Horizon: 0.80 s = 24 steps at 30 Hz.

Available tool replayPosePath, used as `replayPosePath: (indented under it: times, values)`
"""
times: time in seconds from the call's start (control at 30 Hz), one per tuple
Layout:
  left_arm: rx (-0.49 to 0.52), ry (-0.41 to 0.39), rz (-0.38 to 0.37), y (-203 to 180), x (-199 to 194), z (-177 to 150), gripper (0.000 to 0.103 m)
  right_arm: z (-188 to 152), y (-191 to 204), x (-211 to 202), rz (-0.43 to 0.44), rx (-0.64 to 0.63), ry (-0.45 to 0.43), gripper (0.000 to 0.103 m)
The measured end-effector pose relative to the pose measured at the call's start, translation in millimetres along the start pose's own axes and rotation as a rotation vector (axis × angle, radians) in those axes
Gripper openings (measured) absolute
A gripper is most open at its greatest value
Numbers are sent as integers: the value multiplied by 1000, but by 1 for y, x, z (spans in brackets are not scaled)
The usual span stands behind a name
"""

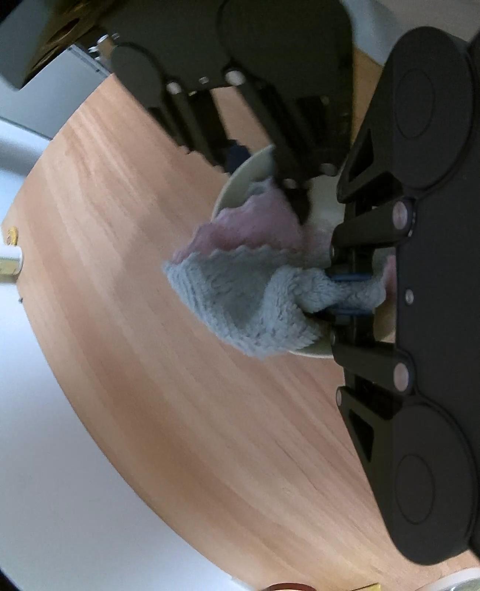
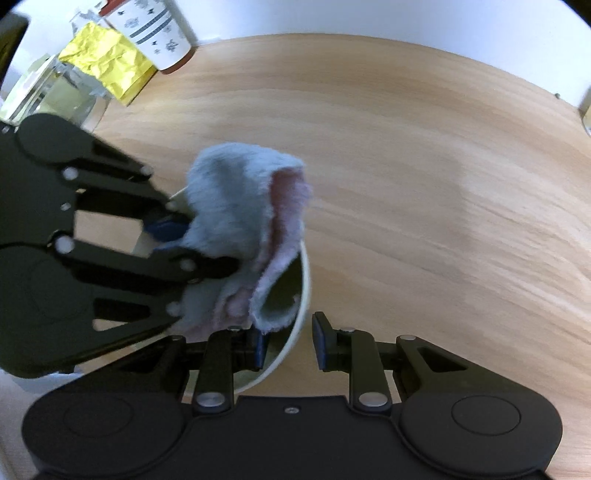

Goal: Clean bowl
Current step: 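Wipe the cloth around inside the bowl with the left tool, then keep wiping the bowl interior with the cloth in the left tool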

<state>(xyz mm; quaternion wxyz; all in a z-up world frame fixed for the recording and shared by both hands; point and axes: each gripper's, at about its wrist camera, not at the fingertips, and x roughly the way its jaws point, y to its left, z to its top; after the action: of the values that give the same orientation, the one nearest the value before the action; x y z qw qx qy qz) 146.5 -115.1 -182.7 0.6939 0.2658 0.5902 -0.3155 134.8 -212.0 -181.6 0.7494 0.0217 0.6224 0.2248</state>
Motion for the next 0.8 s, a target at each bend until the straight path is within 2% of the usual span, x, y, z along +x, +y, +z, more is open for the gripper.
replayPosePath:
  times: [0.1, 0.23, 0.4, 0.57, 0.73, 0.8]
  values:
    - [66, 30, -5, -2, -4, -1, 13, 1, 1, 1, -7, 4, 1, 28]
    - [94, 53, -22, -4, -8, -4, 12, 4, 2, 3, -15, 13, -3, 28]
    - [50, 67, -102, 0, -9, -7, 12, 8, -6, 4, 3, 90, -7, 28]
    - [-1, 61, -190, 3, -12, -8, 12, 11, -29, 13, 105, 291, 22, 25]
    - [-46, 54, -264, 6, -14, -9, 13, 15, -26, 19, 105, 301, 1, 20]
    - [-94, 36, -309, 6, -13, -9, 13, 13, -24, 19, 100, 287, -4, 20]
